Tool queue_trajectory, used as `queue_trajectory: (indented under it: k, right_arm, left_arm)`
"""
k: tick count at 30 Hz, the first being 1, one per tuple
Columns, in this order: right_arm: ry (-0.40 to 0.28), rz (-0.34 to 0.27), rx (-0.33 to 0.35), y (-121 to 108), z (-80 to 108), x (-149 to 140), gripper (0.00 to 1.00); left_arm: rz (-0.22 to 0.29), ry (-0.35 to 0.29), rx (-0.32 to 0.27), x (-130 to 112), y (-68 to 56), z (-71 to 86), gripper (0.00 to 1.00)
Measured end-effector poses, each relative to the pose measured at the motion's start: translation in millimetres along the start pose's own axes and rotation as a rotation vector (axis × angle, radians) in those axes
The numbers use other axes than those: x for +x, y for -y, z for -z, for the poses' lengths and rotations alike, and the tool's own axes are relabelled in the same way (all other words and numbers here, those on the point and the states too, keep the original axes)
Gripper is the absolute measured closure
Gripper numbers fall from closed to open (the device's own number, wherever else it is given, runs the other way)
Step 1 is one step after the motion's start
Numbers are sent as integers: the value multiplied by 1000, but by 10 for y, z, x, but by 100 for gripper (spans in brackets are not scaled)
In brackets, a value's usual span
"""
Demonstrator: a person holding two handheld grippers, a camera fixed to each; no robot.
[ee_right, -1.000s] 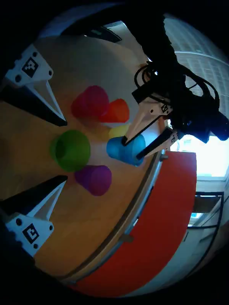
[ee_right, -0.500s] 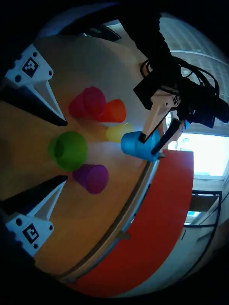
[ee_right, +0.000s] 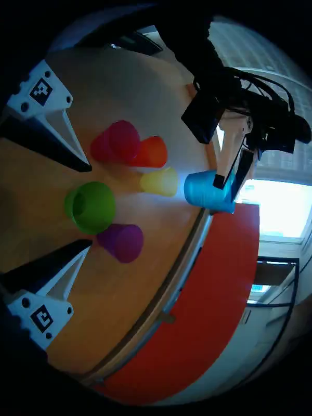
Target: Pour water
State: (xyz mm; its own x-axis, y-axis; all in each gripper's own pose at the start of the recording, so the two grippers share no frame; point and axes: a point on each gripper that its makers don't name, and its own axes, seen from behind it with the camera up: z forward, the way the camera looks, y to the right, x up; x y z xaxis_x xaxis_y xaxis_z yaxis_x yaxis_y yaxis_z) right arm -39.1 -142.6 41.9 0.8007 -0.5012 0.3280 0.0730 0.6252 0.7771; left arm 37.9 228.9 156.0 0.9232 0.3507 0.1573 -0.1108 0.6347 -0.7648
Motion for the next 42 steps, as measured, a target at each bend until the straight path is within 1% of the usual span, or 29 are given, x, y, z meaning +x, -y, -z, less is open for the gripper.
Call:
queue_trajectory:
  k: [9,14,18,23,27,30,36,42]
  right_arm:
    - [-6,-9,-11,-11,46,-11,0]
    - [-7,-13,-24,-50,71,-20,0]
    - [-8,-17,-23,-44,74,-30,0]
    - [-3,-22,-17,-17,44,-73,0]
    - [6,-26,-10,-4,-6,-121,0]
    - [13,-30,-5,4,-58,-158,0]
    - [22,-44,2,6,-186,-202,0]
    - [22,-55,3,-30,-353,-238,0]
  left_arm:
    - [38,-86,26,223,10,196,11]
    - [55,-141,30,373,-10,321,11]
    - [67,-172,34,453,-27,410,11]
    - [72,-185,40,485,-42,499,11]
    - [60,-189,42,489,-76,552,11]
    - [55,-191,46,496,-79,579,11]
    - [68,-200,52,531,-63,635,11]
    - [77,-201,58,527,-47,677,11]
